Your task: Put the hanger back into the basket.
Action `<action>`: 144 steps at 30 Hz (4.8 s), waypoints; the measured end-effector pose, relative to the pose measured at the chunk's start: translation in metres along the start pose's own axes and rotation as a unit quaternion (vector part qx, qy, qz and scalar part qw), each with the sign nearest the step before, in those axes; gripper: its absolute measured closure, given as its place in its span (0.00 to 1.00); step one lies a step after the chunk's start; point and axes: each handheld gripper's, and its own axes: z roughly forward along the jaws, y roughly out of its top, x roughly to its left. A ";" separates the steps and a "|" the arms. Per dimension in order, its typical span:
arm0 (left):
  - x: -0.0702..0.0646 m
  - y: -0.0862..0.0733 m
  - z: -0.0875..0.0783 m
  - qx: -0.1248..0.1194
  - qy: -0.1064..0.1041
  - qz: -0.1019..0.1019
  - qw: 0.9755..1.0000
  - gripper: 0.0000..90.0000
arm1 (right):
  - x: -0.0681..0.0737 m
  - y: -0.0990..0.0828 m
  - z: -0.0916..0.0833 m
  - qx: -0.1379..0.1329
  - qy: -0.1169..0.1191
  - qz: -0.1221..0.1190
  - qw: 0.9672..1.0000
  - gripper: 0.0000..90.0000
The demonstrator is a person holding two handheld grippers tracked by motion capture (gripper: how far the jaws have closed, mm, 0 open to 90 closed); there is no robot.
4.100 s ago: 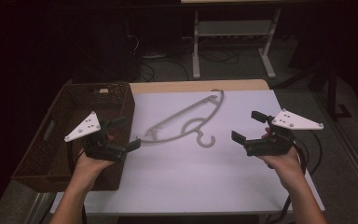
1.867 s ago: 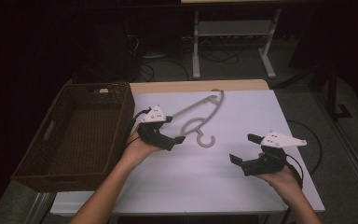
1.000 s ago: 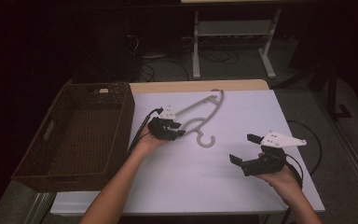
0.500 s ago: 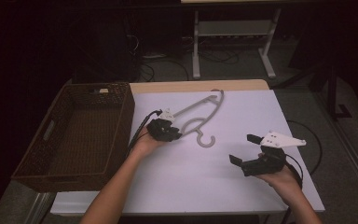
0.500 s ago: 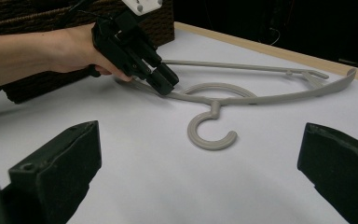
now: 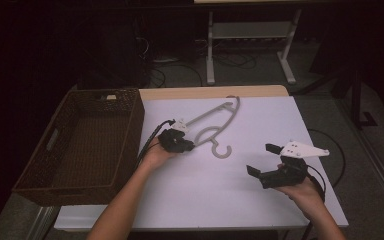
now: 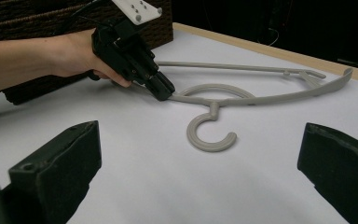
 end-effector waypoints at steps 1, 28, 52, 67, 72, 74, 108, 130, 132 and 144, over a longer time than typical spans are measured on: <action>-0.001 0.000 0.001 0.000 0.000 -0.001 1.000 0.91 | 0.000 0.000 0.000 0.000 0.000 0.000 1.000 0.00; -0.068 0.004 -0.017 -0.002 -0.107 0.083 0.991 0.91 | 0.000 0.000 0.000 0.003 -0.002 0.001 1.000 0.00; -0.098 -0.023 -0.041 -0.027 -0.125 0.046 0.991 0.55 | -0.005 0.000 -0.001 0.013 -0.014 0.011 1.000 0.02; -0.106 -0.048 -0.069 -0.078 -0.072 -0.026 0.994 0.19 | -0.037 0.018 0.023 0.096 -0.055 0.020 0.994 0.54; -0.104 -0.047 -0.074 -0.098 -0.070 -0.028 0.992 0.17 | -0.049 0.024 0.044 0.118 -0.068 0.017 0.991 0.87; -0.103 -0.047 -0.075 -0.101 -0.068 -0.024 0.992 0.17 | -0.052 0.022 0.048 0.127 -0.071 0.014 0.989 0.97; -0.100 -0.046 -0.076 -0.102 -0.072 -0.025 0.992 0.18 | -0.061 -0.014 0.062 0.282 -0.063 0.010 0.957 0.99; -0.112 -0.037 -0.060 -0.048 -0.094 0.049 0.993 0.27 | -0.035 -0.002 0.001 0.120 -0.069 0.030 0.990 0.45; -0.114 -0.036 -0.055 -0.044 -0.098 0.054 0.993 0.32 | -0.030 -0.003 -0.003 0.097 -0.070 0.030 0.992 0.37; -0.125 -0.026 -0.029 -0.013 -0.119 0.104 0.987 0.64 | -0.008 -0.012 -0.010 0.076 -0.050 0.019 0.996 0.27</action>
